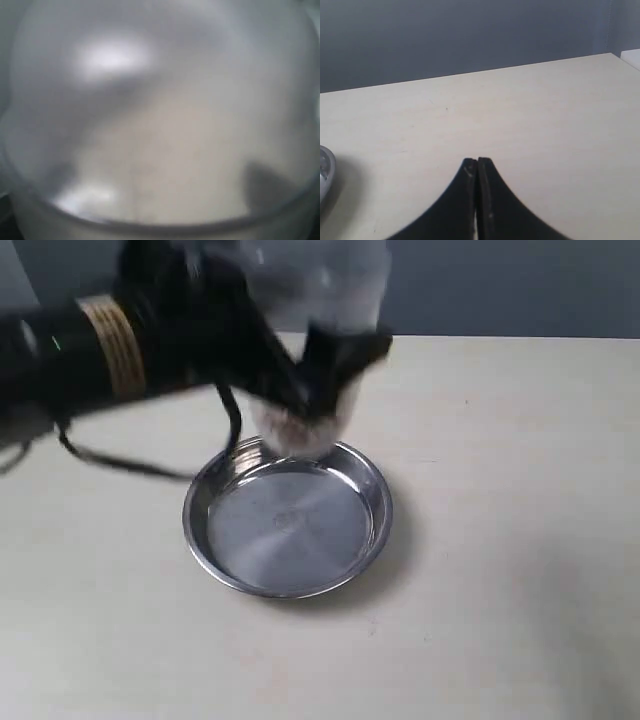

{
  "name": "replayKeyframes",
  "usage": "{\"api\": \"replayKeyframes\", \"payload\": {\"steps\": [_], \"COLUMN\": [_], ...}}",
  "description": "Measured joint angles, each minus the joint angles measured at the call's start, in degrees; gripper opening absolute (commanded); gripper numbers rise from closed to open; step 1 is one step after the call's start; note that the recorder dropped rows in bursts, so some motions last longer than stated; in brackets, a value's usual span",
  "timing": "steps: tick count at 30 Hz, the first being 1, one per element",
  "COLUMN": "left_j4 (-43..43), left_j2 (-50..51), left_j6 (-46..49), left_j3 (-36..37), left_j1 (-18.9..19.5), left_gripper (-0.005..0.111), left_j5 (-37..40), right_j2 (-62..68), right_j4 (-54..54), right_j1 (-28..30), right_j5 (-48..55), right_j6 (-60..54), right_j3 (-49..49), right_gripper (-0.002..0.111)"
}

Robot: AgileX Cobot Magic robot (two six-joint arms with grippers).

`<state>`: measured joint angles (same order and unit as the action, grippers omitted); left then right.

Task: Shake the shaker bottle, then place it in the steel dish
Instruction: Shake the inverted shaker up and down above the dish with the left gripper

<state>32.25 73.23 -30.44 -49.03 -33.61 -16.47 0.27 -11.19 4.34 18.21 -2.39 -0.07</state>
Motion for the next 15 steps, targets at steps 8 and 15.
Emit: {"api": "replayKeyframes", "payload": {"steps": [8, 15], "left_j4": [-4.81, -4.07], "left_j2": [7.82, -2.15], "left_j6": [-1.45, -1.30], "left_j3": [4.61, 1.64], "left_j1": [1.51, 1.51], "left_gripper": [0.000, 0.000], "left_j5": [3.64, -4.27], "right_j2": [0.00, 0.00], "right_j4": [0.00, 0.00], "right_j1": [0.00, 0.00], "right_j5": [0.00, 0.00], "right_j6": [0.00, 0.00], "right_j3": [0.00, 0.00], "right_gripper": [-0.001, -0.001]}}
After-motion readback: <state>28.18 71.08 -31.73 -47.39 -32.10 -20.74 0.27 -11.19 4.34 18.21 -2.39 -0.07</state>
